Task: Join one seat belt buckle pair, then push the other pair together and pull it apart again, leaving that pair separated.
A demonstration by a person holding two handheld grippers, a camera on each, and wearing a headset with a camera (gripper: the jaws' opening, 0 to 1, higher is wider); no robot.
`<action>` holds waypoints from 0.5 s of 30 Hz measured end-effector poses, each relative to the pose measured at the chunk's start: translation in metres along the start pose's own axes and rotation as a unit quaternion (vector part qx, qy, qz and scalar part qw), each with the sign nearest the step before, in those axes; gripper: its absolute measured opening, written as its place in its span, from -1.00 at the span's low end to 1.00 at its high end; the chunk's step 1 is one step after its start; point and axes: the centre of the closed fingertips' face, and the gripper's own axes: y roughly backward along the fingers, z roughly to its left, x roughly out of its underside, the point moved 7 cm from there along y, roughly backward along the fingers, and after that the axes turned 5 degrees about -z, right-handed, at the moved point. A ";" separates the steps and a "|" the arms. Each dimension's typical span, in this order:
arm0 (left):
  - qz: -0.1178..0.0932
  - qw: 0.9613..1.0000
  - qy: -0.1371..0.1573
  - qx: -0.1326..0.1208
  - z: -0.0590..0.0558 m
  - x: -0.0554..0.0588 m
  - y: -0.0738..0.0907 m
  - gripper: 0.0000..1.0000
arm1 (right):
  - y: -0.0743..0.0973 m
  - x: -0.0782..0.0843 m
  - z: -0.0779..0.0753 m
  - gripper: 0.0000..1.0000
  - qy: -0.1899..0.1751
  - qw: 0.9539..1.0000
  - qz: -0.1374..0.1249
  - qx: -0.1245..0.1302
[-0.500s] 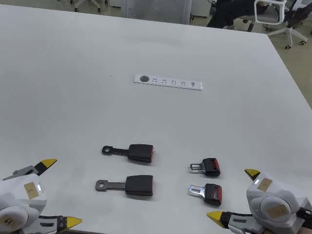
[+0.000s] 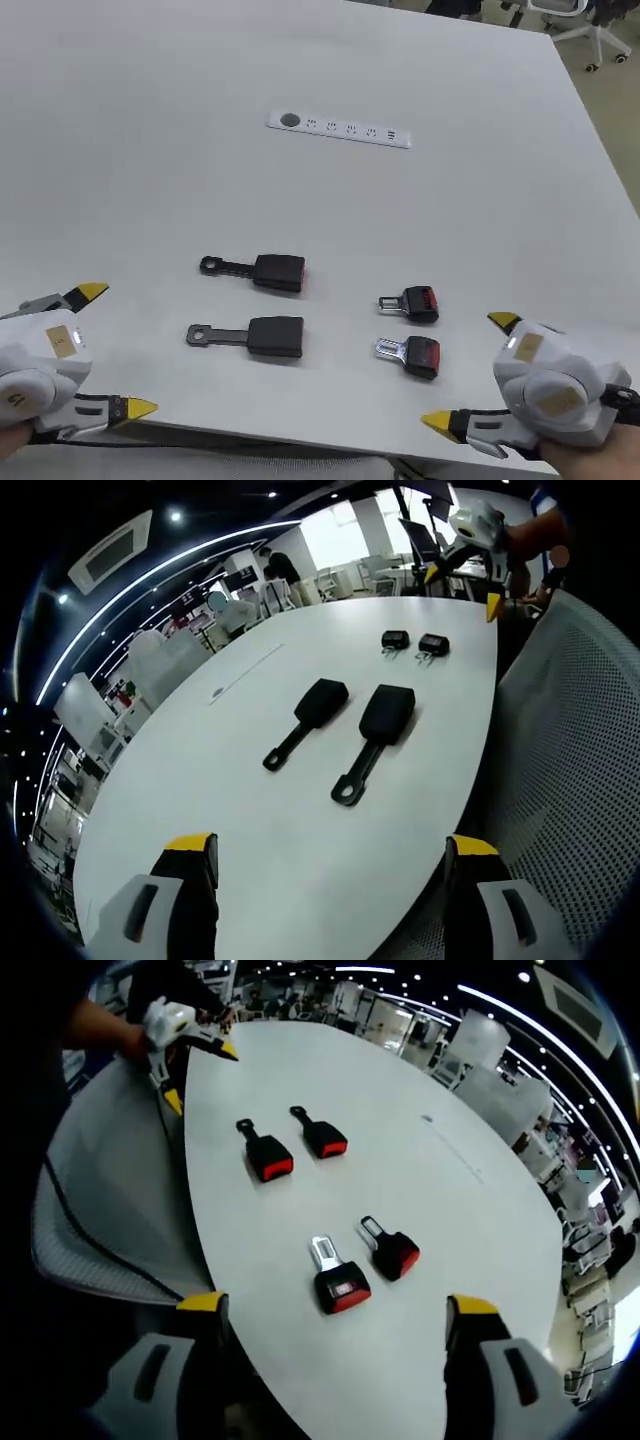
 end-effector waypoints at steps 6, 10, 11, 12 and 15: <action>0.005 1.000 -0.003 0.006 -0.001 0.002 -0.001 0.90 | 0.002 -0.001 -0.001 0.83 -0.004 1.000 -0.004 0.005; -0.003 1.000 -0.001 0.002 0.001 0.003 -0.001 0.90 | -0.003 0.000 0.006 0.83 -0.003 1.000 -0.004 0.000; -0.002 1.000 -0.001 0.002 0.001 0.003 -0.002 0.90 | -0.005 0.000 0.007 0.83 -0.006 1.000 -0.004 -0.001; -0.001 1.000 -0.001 0.003 0.001 0.004 -0.002 0.90 | -0.007 0.000 0.009 0.83 -0.011 1.000 -0.006 -0.003; 0.002 1.000 -0.003 0.006 -0.001 0.005 -0.003 0.90 | -0.009 -0.004 0.015 0.83 -0.009 1.000 -0.006 -0.008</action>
